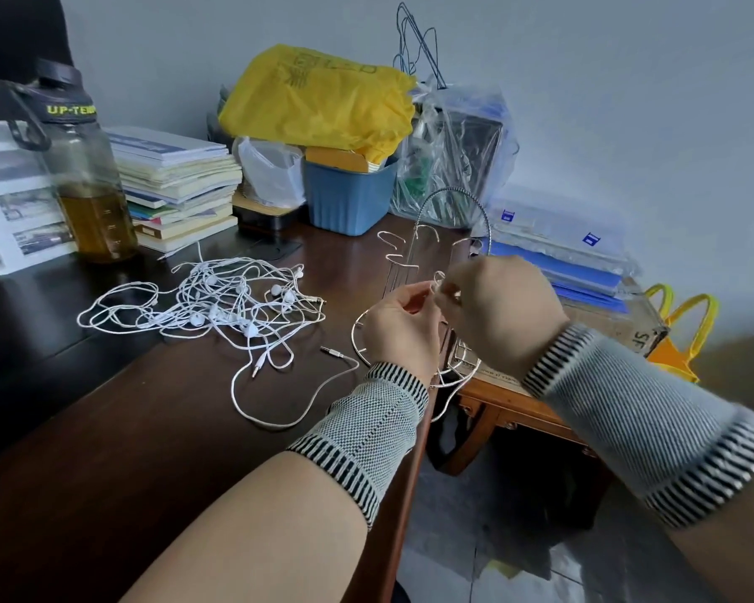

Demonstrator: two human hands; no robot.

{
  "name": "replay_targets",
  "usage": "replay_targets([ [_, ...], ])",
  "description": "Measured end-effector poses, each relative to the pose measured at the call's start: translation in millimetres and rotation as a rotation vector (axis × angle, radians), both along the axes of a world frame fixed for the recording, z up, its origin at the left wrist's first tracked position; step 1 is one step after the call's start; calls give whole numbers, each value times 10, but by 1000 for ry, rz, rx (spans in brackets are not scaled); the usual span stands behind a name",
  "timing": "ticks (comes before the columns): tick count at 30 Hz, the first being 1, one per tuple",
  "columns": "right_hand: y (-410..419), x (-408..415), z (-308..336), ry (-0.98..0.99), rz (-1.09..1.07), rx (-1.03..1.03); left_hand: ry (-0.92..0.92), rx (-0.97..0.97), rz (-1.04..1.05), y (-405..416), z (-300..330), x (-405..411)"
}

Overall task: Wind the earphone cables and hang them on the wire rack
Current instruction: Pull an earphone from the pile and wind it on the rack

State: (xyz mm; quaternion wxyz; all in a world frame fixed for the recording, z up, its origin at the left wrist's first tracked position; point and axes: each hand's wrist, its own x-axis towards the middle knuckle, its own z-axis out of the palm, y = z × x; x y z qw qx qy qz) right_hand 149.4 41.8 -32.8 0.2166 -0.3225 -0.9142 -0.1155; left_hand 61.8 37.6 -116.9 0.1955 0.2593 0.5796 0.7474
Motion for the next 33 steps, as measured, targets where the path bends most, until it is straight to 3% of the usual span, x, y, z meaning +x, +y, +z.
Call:
replay_targets([
  [4, 107, 266, -213, 395, -73, -246, 19, 1, -18, 20, -29, 4],
  [7, 197, 312, -324, 545, -108, -379, 81, -43, 6, 22, -44, 21],
  [22, 329, 292, -433, 707, -119, -638, -1, -4, -53, -86, 40, 51],
  [26, 409, 576, -524, 694, -155, -870, 10, 4, -29, -81, 46, 29],
  [30, 514, 912, -625, 885, -200, -1149, 9, 14, -24, -79, 44, 21],
  [33, 509, 960, -549, 969, -235, -1095, 17, 18, -25, -72, 46, 31],
])
